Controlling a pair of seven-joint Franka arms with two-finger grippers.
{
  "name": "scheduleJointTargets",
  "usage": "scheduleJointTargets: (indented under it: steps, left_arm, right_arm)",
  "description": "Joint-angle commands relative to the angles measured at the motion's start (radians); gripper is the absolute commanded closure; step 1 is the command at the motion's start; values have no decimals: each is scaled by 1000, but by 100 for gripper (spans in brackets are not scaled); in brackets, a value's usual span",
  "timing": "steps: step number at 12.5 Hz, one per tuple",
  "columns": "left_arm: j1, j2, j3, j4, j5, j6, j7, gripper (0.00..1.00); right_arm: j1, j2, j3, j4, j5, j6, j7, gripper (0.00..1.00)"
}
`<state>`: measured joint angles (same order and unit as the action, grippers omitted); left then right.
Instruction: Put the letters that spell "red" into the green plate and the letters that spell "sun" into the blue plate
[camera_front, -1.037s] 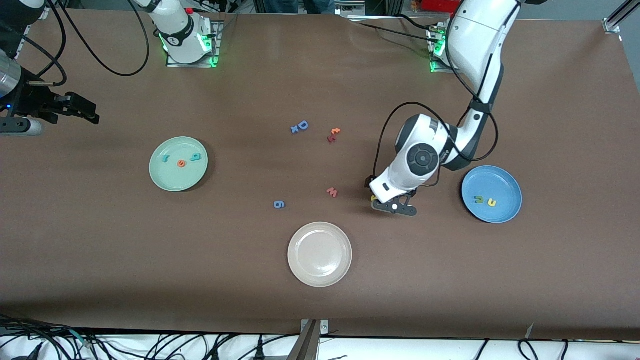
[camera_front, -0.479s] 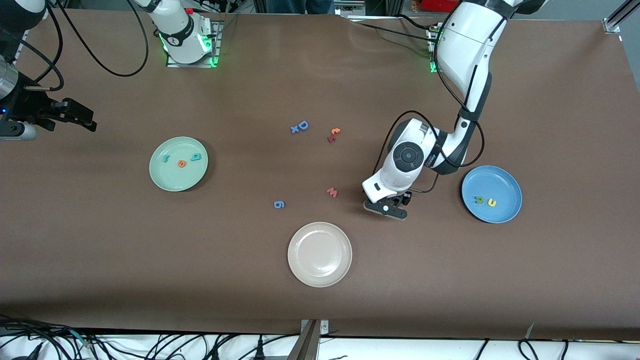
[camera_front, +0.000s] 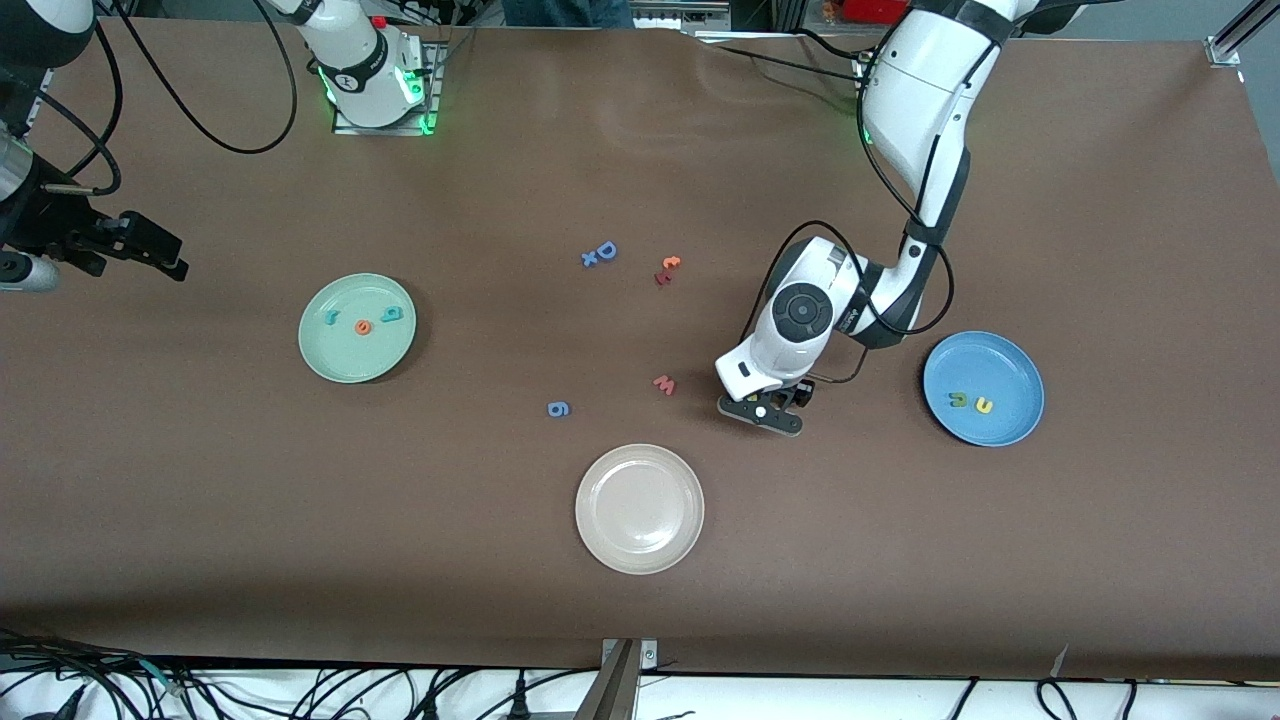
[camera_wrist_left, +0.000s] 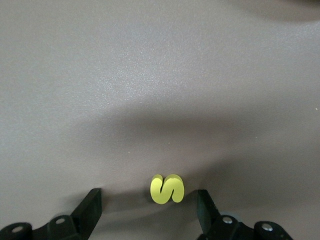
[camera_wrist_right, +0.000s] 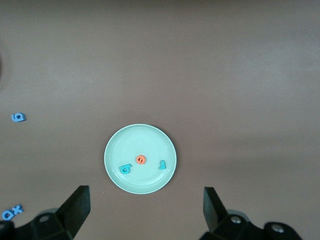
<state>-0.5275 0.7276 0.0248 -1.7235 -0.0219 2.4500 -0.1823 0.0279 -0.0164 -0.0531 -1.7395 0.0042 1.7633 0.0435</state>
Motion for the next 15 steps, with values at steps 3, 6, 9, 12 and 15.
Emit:
scheduleJointTargets:
  steps: [3, 6, 9, 12, 15]
  left_arm:
    - [-11, 12, 7, 13, 27, 1, -5, 43]
    - [-9, 12, 9, 13, 25, 1, -5, 51]
    - [-8, 9, 7, 16, 22, 1, -5, 50]
    - [-3, 9, 7, 24, 22, 1, -5, 51]
    - [-2, 9, 9, 25, 22, 30, -5, 59]
  right_arm:
    - [-13, -10, 7, -3, 17, -36, 12, 0]
    - [-13, -10, 7, -2, 17, -50, 12, 0]
    - [-13, -10, 9, -2, 16, -51, 12, 0]
    - [-13, -10, 9, -2, 17, -53, 12, 0]
    - [-13, -10, 9, -2, 16, -53, 12, 0]
